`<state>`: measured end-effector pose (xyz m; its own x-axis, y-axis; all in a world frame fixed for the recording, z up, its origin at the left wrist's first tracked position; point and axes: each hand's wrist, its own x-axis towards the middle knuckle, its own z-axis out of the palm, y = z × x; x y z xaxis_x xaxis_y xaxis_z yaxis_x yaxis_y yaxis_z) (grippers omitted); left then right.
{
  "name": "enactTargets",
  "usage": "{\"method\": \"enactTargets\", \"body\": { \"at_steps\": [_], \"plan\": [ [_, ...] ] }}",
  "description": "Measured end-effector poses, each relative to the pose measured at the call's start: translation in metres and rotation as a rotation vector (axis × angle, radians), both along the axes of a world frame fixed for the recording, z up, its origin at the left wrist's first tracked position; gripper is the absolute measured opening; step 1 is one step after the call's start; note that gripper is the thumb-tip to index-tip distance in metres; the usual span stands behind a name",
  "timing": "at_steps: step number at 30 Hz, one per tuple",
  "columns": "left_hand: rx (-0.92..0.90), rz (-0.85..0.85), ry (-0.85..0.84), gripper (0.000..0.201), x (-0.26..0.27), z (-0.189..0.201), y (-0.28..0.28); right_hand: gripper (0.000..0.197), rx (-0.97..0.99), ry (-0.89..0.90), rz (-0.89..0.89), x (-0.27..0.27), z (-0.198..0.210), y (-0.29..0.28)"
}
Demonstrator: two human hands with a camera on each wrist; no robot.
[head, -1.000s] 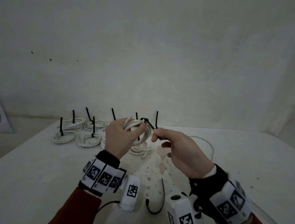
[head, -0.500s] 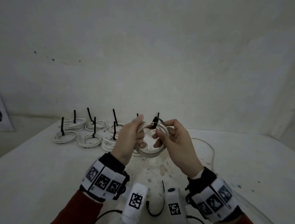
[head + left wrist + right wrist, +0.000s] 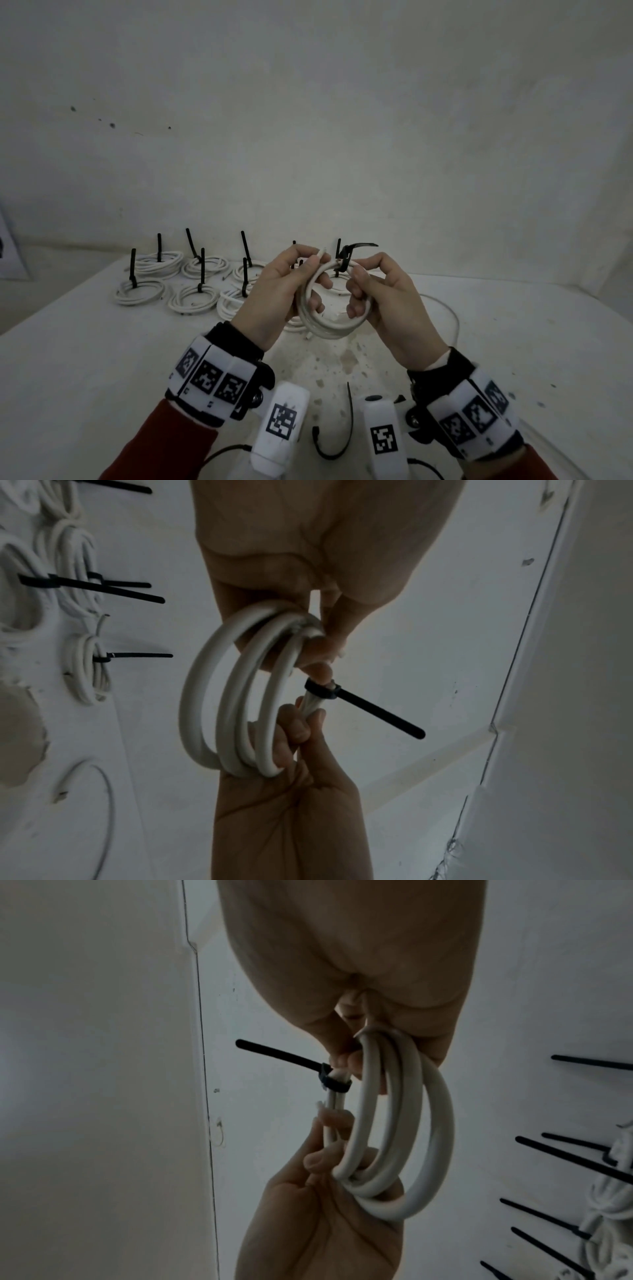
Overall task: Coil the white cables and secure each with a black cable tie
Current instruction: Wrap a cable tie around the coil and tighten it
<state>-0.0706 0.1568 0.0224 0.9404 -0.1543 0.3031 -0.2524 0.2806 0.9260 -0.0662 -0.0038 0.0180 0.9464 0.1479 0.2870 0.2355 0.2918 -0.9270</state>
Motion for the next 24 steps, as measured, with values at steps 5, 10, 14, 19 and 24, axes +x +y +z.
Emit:
{"method": "enactTargets", "body": {
  "at_steps": [5, 10, 14, 19, 24],
  "plan": [
    [-0.049, -0.074, 0.012, 0.032, 0.002, 0.001, 0.002, 0.007, -0.011, -0.026, 0.051, 0.000, 0.002, -0.003],
    [-0.062, -0.123, 0.044, 0.030, 0.001, 0.004, 0.007, 0.009, -0.028, -0.043, 0.092, -0.001, 0.002, -0.004],
    [-0.084, -0.124, 0.073, 0.036, 0.001, 0.005, 0.008, 0.009, 0.016, -0.039, 0.128, -0.002, 0.001, 0.000],
    [-0.130, -0.020, 0.088, 0.026, 0.002, 0.003, 0.003, 0.013, 0.152, 0.070, 0.094, -0.003, 0.000, 0.007],
    [0.056, 0.211, -0.041, 0.015, 0.002, -0.002, 0.000, 0.012, 0.183, 0.086, 0.047, -0.001, -0.001, 0.007]
  ]
}}
